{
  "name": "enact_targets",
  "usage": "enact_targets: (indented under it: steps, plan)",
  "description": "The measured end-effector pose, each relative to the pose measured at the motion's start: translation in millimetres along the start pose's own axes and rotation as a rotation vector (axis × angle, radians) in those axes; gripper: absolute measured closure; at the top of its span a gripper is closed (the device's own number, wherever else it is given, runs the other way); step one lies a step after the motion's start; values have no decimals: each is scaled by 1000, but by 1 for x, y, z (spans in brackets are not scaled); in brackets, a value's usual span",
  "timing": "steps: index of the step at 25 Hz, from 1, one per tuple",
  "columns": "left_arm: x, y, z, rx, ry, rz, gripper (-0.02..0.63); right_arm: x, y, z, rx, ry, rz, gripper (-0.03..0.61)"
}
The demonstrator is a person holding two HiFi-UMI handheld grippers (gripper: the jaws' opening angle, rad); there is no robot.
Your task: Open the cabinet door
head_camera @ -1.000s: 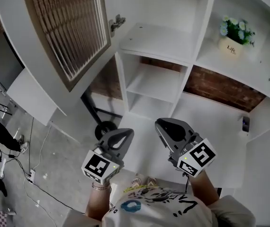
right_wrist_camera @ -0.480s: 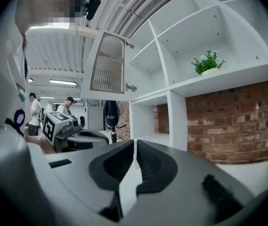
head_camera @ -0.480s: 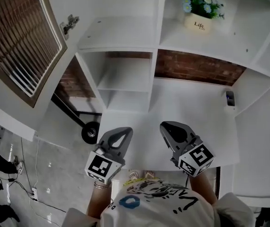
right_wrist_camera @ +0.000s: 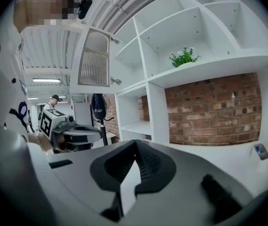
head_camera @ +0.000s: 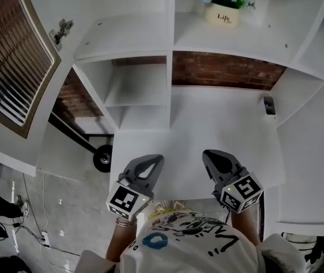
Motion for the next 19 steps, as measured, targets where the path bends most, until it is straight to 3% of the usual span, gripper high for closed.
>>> enact_targets:
  steps: [19]
  plan:
    - [-6,-7,-3,-7,28,-51,600,12,-7,-8,12,-5,52,552]
Point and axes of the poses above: the fingertips, and each gripper's own axes: y backward along the fingers, x to its left, z out of its top, the point moved 6 cm from there along y, backward along the fingers, and after that the axes turned 1 degree about z, right-handed, at the moved point
